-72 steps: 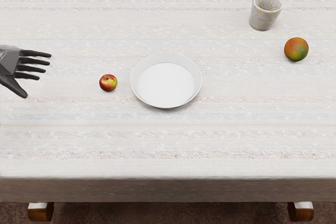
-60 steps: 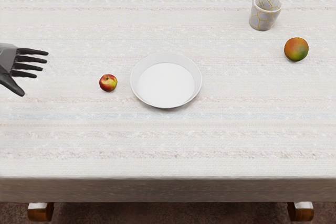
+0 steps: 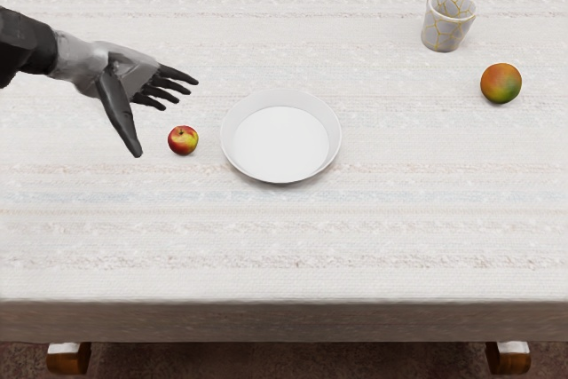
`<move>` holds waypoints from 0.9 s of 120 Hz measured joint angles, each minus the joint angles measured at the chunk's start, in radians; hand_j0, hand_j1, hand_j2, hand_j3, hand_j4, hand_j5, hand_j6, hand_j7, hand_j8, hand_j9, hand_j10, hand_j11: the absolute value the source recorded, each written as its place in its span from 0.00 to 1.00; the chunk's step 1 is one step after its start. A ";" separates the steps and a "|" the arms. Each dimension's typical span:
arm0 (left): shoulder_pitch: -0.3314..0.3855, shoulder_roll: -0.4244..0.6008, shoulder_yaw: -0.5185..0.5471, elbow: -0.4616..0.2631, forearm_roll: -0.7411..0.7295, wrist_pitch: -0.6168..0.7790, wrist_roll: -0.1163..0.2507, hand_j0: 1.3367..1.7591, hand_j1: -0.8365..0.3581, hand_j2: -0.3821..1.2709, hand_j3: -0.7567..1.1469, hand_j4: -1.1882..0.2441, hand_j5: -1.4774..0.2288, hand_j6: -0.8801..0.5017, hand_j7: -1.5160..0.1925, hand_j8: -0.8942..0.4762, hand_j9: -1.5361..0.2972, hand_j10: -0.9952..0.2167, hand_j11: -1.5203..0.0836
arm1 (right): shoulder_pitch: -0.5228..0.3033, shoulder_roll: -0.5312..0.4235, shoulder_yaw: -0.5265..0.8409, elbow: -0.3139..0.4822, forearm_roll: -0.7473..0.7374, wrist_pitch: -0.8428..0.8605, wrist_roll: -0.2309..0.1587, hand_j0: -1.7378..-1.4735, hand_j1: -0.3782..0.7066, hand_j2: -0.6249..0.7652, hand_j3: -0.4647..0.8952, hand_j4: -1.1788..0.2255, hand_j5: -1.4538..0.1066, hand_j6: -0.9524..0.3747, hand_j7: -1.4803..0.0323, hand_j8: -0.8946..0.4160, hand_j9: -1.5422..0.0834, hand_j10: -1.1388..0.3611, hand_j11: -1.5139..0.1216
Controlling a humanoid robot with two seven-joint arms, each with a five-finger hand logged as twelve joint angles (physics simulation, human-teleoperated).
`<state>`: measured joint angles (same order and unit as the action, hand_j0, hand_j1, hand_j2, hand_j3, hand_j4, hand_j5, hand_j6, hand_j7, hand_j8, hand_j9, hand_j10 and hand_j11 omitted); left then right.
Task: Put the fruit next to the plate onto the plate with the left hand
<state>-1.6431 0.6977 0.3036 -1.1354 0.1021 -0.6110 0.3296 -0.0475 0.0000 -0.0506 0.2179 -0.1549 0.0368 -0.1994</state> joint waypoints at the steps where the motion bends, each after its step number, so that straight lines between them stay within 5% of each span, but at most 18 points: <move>1: -0.017 -0.026 0.034 0.003 -0.002 0.000 -0.006 0.76 0.99 0.23 0.40 0.83 0.87 0.64 0.89 0.65 0.84 0.82 0.95 | 0.000 0.000 0.000 0.000 0.000 0.000 0.000 0.30 0.05 0.45 0.34 0.82 0.91 0.70 0.96 0.67 0.93 0.74 0.91; 18: -0.282 -0.287 0.437 0.082 -0.010 0.000 -0.056 0.76 0.99 0.23 0.40 0.83 0.87 0.64 0.89 0.65 0.84 0.82 0.95 | 0.000 0.000 0.000 0.000 0.000 0.000 0.000 0.30 0.05 0.45 0.34 0.82 0.91 0.70 0.96 0.67 0.93 0.74 0.91; 45: -0.374 -0.387 0.672 0.140 -0.016 0.000 -0.070 0.76 0.99 0.23 0.40 0.83 0.87 0.64 0.89 0.65 0.84 0.82 0.95 | 0.000 0.000 0.000 0.000 0.000 0.000 0.000 0.30 0.05 0.45 0.34 0.82 0.91 0.70 0.96 0.67 0.93 0.74 0.91; 61: -0.398 -0.576 0.765 0.149 -0.068 0.031 -0.068 0.76 0.99 0.23 0.40 0.83 0.87 0.64 0.89 0.65 0.84 0.82 0.95 | 0.000 0.000 0.000 0.000 0.000 0.000 0.000 0.30 0.05 0.45 0.34 0.82 0.91 0.70 0.96 0.67 0.93 0.74 0.91; 96: -0.384 -0.679 0.865 0.141 -0.275 0.275 -0.063 0.76 0.99 0.23 0.40 0.83 0.87 0.64 0.89 0.65 0.84 0.82 0.95 | 0.000 0.000 0.000 0.000 0.000 0.000 0.000 0.30 0.05 0.45 0.34 0.82 0.91 0.70 0.96 0.67 0.93 0.74 0.91; 108: -0.324 -0.698 0.863 0.141 -0.327 0.392 0.002 0.76 0.99 0.23 0.40 0.83 0.87 0.64 0.89 0.65 0.84 0.82 0.95 | 0.000 0.000 0.000 0.000 0.000 0.000 0.000 0.30 0.05 0.45 0.34 0.82 0.91 0.70 0.96 0.67 0.93 0.74 0.91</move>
<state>-1.9672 0.0000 1.1669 -0.9940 -0.2246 -0.2190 0.3320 -0.0476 0.0000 -0.0506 0.2178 -0.1549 0.0368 -0.1994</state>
